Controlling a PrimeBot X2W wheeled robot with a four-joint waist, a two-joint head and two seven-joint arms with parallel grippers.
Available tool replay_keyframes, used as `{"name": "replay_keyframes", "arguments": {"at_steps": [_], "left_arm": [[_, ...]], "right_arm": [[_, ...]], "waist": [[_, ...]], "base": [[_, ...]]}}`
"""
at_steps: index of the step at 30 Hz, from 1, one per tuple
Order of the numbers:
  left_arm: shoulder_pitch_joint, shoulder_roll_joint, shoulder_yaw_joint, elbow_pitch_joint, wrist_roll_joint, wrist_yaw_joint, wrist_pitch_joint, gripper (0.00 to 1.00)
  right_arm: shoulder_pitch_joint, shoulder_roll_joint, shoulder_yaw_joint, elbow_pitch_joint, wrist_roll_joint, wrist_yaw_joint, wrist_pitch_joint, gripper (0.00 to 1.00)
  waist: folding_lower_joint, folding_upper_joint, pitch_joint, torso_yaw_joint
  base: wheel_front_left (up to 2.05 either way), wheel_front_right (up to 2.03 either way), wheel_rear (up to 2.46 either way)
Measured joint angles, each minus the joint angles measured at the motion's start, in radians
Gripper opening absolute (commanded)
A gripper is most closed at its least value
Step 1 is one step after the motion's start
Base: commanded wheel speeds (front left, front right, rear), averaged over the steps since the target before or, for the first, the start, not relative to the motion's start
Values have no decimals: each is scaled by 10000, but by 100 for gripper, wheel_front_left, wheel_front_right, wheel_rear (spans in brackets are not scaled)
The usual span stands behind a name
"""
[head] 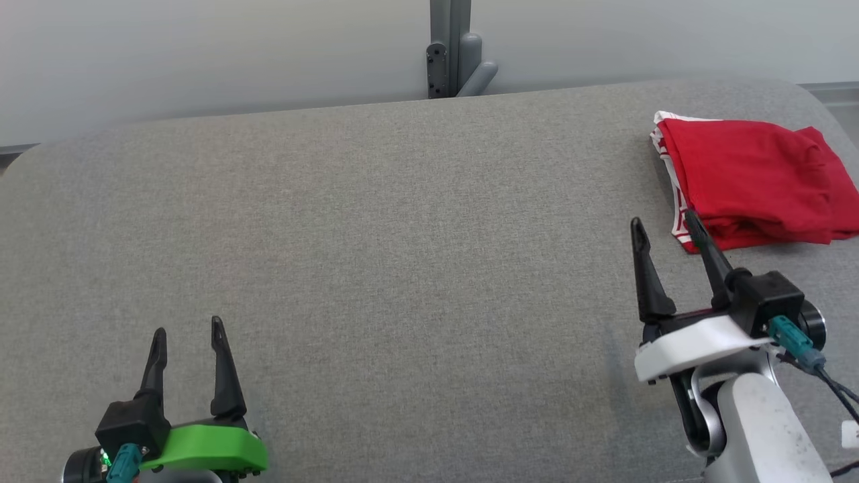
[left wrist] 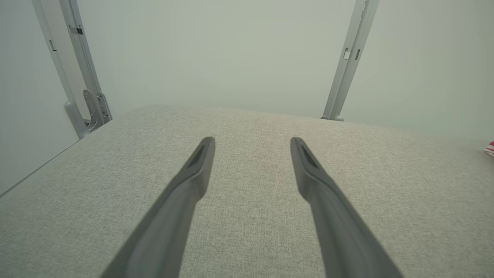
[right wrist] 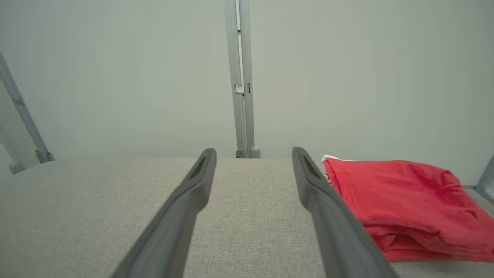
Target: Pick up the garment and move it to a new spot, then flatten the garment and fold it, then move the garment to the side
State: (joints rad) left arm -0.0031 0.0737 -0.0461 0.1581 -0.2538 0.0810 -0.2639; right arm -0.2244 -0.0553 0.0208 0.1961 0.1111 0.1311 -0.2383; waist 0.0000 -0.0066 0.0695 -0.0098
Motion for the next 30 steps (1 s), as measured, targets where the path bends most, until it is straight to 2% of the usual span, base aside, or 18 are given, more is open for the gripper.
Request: {"name": "replay_keyframes", "arguments": {"at_steps": [9, 30], "left_arm": [[83, -56, -73, -134, 86, -125, 0, 100], [198, -167, -27, -221, 378, -460, -2, 100]], "right_arm": [[1139, 46, 408, -533, 798, 0, 96, 100], [1219, 48, 788, -75, 982, 0, -98, 100]], "waist": [[0, 0, 49, 157], [0, 0, -145, 264]], "base": [[0, 0, 0], [0, 0, 0]]}}
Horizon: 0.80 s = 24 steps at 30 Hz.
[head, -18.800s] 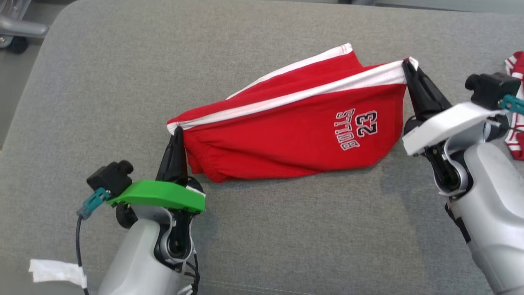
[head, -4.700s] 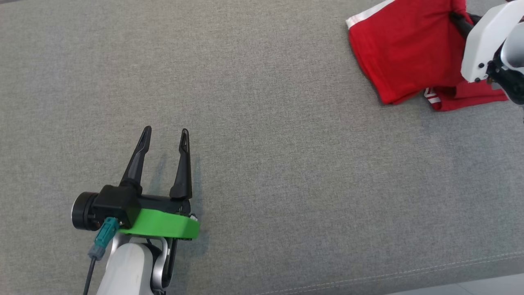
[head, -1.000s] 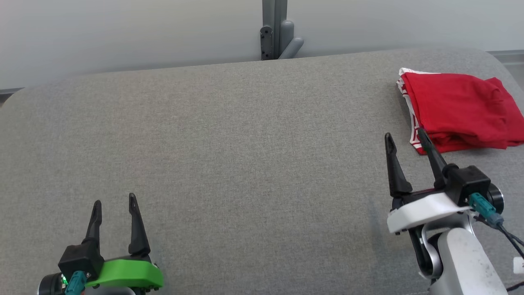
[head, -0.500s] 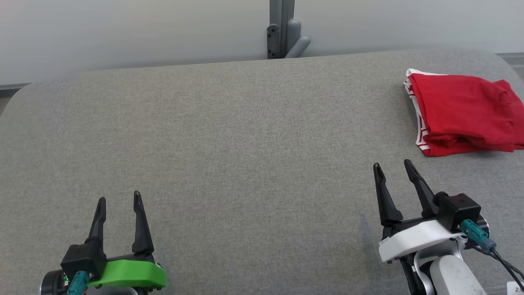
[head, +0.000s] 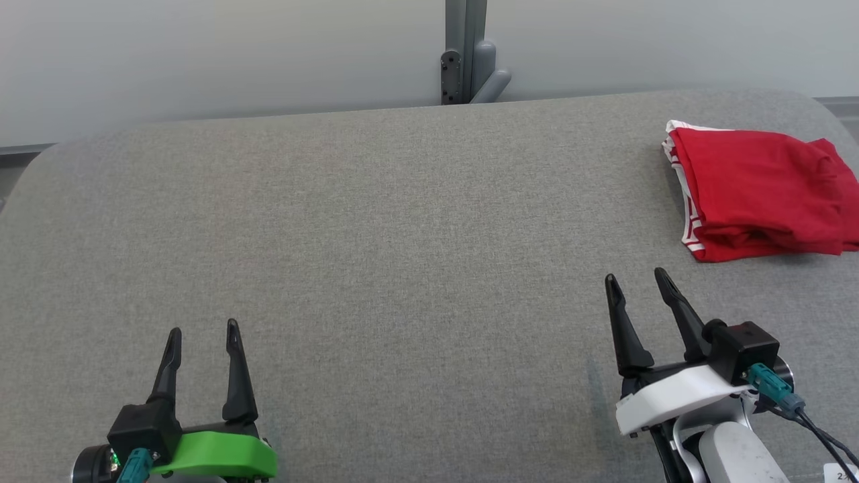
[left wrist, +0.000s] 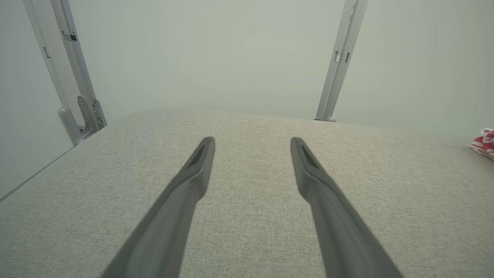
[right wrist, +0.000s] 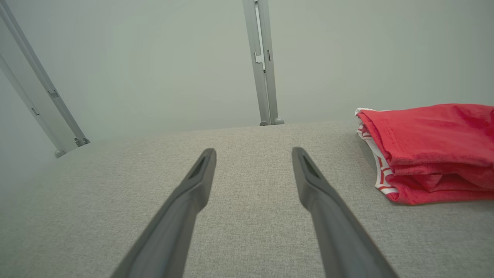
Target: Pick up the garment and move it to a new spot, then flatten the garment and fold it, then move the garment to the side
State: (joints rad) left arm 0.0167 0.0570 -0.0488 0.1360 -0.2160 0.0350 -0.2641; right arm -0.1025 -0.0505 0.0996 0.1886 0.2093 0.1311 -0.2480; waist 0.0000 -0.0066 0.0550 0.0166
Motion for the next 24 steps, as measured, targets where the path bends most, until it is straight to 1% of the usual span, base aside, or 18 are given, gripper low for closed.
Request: {"name": "replay_keyframes", "arguments": {"at_steps": [5, 21, 24], "left_arm": [[65, -8, -8, 84, 29, -84, 0, 100], [137, -27, -17, 242, 73, -100, 0, 100], [139, -33, -33, 307, 73, -161, 0, 100]], "right_arm": [[68, 0, 4, 17, 0, 0, -2, 100], [160, 0, -15, 8, 0, 0, -8, 100], [166, 0, -6, 0, 0, 0, 0, 100]], "waist": [[0, 0, -108, -13], [0, 0, -265, -22], [0, 0, -286, -17]], "base": [[0, 0, 0], [0, 0, 0], [0, 0, 0]]}}
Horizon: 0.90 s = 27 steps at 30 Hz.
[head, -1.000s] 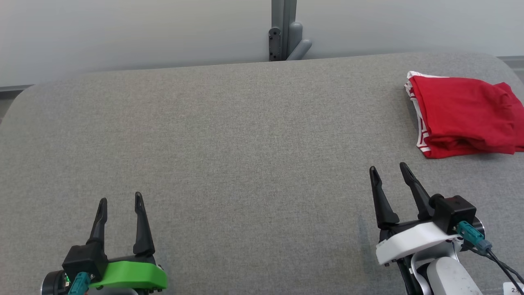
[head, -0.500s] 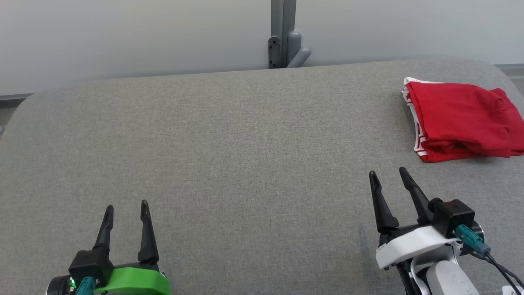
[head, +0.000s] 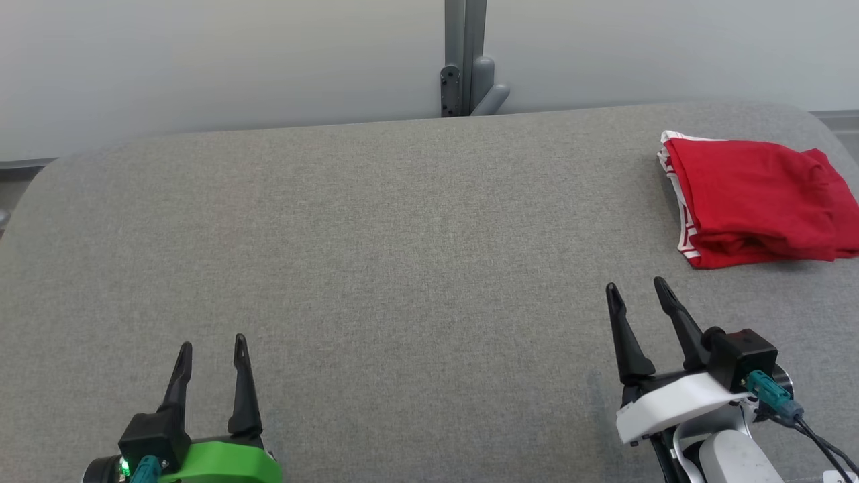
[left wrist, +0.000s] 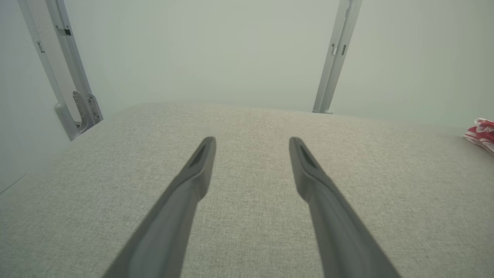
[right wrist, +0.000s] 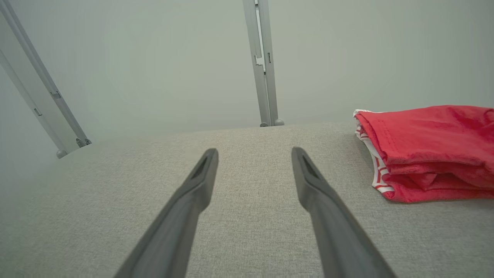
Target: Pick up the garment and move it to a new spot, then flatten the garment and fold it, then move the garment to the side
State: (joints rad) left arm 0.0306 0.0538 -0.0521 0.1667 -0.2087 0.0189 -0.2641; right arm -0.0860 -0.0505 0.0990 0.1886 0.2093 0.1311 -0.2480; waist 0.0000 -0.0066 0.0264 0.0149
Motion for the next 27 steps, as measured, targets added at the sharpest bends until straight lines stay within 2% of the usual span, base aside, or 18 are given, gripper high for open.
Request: {"name": "replay_keyframes", "arguments": {"at_steps": [1, 6, 27], "left_arm": [[1, -4, 0, 23, 0, -2, 0, 0], [20, -33, 0, 464, -107, -13, 94, 0], [-426, -42, 476, 840, -3875, -382, 1223, 0]], "right_arm": [[4, 2, -2, 13, 0, 0, 0, 0], [246, 21, 17, 368, 138, 0, 31, 0], [191, -125, -305, 470, 4167, 0, 717, 0]], "waist": [[0, 0, -4, 3], [0, 0, -9, 0], [0, 0, -54, -26]], "base": [[0, 0, 0], [0, 0, 0], [0, 0, 0]]}}
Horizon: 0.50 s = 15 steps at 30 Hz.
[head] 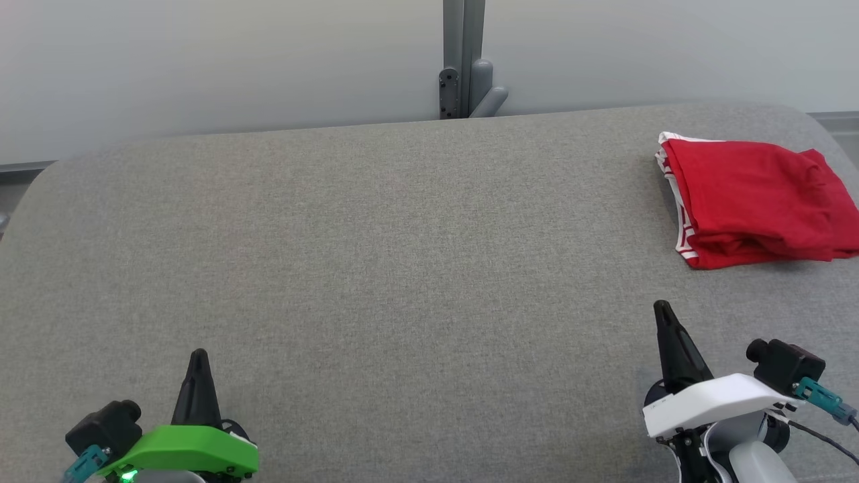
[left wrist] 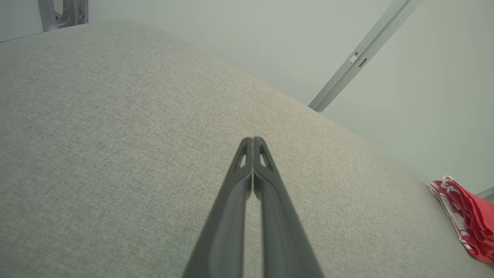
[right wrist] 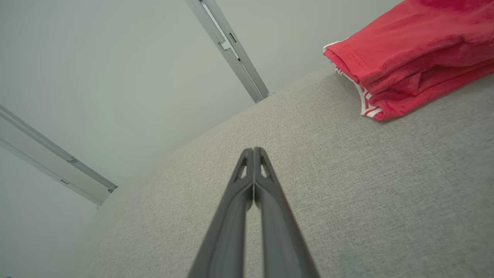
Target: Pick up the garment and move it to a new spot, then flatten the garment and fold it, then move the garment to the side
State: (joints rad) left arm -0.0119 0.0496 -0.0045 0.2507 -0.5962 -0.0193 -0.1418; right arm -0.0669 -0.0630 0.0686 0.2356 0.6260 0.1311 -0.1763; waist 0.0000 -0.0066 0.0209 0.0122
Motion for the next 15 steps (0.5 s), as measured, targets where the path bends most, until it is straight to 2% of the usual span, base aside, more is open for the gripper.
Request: {"name": "replay_keyframes", "arguments": {"at_steps": [15], "left_arm": [[-384, -4, 267, 190, -2167, -247, 623, 0]], "right_arm": [[-98, -98, -198, 44, 2251, 0, 387, 0]], "waist": [[0, 0, -31, -18]], "base": [[0, 0, 0]]}}
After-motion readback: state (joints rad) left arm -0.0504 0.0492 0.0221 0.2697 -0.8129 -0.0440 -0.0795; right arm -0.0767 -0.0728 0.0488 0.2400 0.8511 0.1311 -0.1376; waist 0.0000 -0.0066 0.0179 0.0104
